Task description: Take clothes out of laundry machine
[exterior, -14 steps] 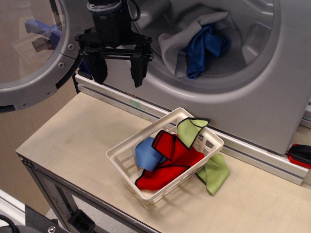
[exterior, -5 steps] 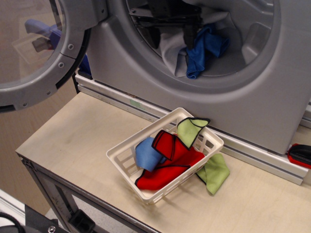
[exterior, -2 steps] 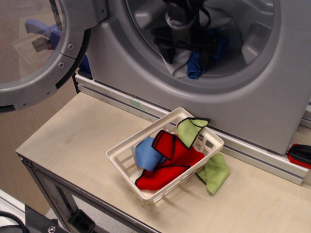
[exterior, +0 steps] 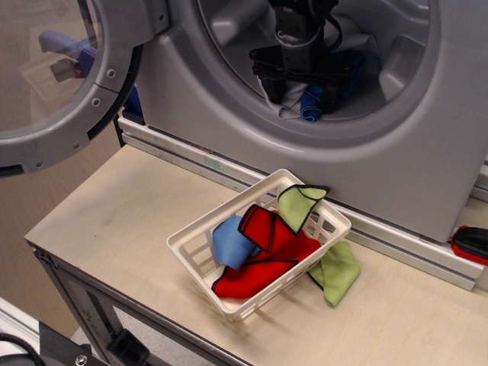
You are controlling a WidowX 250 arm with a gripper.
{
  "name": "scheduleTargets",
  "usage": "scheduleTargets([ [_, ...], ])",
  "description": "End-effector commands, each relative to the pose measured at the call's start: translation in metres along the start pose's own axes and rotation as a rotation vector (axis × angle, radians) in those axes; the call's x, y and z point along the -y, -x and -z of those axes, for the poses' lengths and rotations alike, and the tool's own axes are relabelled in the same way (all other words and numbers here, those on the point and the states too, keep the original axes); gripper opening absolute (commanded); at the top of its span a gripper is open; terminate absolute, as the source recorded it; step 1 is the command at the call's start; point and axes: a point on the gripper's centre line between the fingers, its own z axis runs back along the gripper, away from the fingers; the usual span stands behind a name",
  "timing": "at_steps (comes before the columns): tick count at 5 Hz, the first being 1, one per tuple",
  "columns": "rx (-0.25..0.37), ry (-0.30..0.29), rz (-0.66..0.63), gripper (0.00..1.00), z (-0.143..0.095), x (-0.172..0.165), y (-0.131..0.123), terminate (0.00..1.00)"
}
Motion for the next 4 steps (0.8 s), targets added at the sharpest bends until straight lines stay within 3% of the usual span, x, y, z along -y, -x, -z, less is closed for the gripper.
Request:
scheduleTargets([
  [1,-0.017,0.028,-0.094,0.00,-0.016,-0.019,-0.002,0.00],
  [2,-0.044,0.000,-0.138,0.00,-0.013,-0.032,0.004,0.00],
  [3,-0.095,-0.025,-0.080,0.00,-0.019,-0.039,0.023,0.00],
  [4,-0.081,0.005,-0.035,0.00,-0.042,-0.043,0.044,0.00],
])
